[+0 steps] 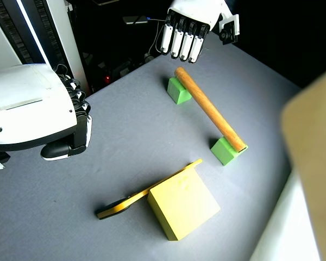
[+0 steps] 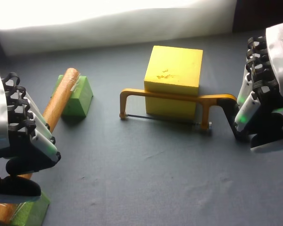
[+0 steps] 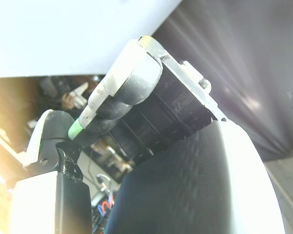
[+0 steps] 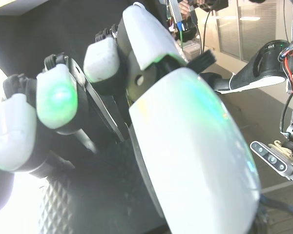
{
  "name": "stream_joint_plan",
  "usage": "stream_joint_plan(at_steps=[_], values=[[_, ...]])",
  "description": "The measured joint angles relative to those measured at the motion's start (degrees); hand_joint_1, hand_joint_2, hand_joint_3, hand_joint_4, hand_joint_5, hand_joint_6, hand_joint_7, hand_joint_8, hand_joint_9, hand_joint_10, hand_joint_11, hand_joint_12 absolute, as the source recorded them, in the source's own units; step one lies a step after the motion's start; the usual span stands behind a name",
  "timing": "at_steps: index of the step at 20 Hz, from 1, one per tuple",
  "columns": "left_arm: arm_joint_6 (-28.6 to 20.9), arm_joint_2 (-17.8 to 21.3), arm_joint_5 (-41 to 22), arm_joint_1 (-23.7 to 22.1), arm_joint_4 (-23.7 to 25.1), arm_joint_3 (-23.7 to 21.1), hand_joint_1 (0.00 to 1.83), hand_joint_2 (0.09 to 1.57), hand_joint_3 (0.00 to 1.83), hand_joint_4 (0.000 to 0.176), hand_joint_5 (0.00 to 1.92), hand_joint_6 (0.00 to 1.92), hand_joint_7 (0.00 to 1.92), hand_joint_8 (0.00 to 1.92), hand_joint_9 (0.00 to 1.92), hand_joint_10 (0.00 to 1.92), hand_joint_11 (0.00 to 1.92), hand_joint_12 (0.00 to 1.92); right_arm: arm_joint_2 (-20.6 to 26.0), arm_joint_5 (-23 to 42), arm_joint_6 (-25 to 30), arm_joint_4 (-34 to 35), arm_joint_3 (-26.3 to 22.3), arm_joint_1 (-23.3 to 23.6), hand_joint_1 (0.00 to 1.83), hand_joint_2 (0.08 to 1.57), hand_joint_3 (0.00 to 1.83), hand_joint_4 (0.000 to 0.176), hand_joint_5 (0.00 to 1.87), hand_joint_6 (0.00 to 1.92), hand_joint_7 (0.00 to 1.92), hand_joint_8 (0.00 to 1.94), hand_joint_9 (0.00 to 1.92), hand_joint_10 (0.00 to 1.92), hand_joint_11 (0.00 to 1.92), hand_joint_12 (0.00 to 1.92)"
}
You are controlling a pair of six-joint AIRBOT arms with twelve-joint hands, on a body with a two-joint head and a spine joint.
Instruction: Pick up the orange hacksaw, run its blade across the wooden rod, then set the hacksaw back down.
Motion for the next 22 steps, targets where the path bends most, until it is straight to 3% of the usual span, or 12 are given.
stream_joint_plan(at_steps=[1,2,7,11,13,16,18,19,22], values=[[0.00,0.00,0.00,0.00,0.00,0.00,0.00,1.13,0.12,0.000,0.02,0.05,0.01,0.04,0.00,0.02,0.00,0.10,0.00,0.00,0.00,-0.02,0.00,0.00,0.08,1.04,0.12,0.000,0.03,0.04,0.04,0.04,0.04,0.05,0.00,0.21],[0.04,0.00,0.17,0.00,0.26,0.17,0.00,1.18,0.01,0.000,0.03,0.00,0.02,0.00,0.00,0.00,0.00,0.05,0.02,-0.26,0.11,-0.20,0.00,0.00,0.07,1.09,0.02,0.000,0.04,0.00,0.05,0.00,0.05,0.01,0.00,0.18],[0.07,0.00,-0.07,0.00,0.13,0.28,0.00,1.19,0.01,0.000,0.04,0.01,0.02,0.00,0.00,0.00,0.00,0.03,-0.04,0.09,1.20,0.48,0.00,0.00,0.10,1.11,0.00,0.000,0.05,0.00,0.05,0.00,0.06,0.00,0.00,0.23],[0.07,0.02,0.39,0.07,0.52,0.28,0.00,1.19,0.00,0.000,0.04,0.00,0.03,0.00,0.00,0.00,0.00,0.04,0.15,1.44,7.17,-0.94,0.00,-1.07,0.40,1.16,0.01,0.000,0.07,0.01,0.06,0.00,0.07,0.00,0.00,0.30],[0.07,0.07,0.52,0.07,0.55,0.68,0.00,1.19,0.00,0.000,0.05,0.00,0.03,0.01,0.00,0.00,0.00,0.04,0.37,1.57,11.02,-0.48,0.00,-1.01,0.49,1.18,0.01,0.000,0.08,0.01,0.06,0.00,0.07,0.00,0.00,0.33],[0.11,0.79,3.04,0.07,0.63,0.63,0.00,1.19,0.00,0.000,0.06,0.01,0.05,0.01,0.01,0.00,0.01,0.05,0.74,-3.28,22.40,0.66,0.00,-0.92,0.78,1.15,0.00,0.000,0.09,0.01,0.08,0.01,0.09,0.01,0.00,0.45],[0.26,2.08,5.35,0.07,0.79,0.63,0.00,1.20,0.00,0.000,0.06,0.01,0.05,0.01,0.02,0.00,0.01,0.05,0.87,-9.09,24.15,9.62,1.31,-1.36,0.90,1.15,0.00,0.000,0.10,0.00,0.09,0.00,0.11,0.01,0.00,0.58],[0.28,2.34,6.23,0.07,0.92,0.66,0.00,1.19,0.00,0.000,0.06,0.00,0.05,0.01,0.02,0.00,0.02,0.05,0.87,-10.67,25.53,12.63,2.08,-1.51,0.88,1.18,0.01,0.000,0.11,0.00,0.09,0.00,0.12,0.01,0.00,0.62],[0.20,2.99,10.05,0.11,3.63,0.76,0.00,1.20,0.00,0.000,0.06,0.00,0.04,0.00,0.01,0.00,0.01,0.05,1.73,-18.53,40.81,13.29,3.89,-3.52,1.02,1.08,0.00,0.000,0.15,0.01,0.11,0.00,0.15,0.01,0.00,0.67]])
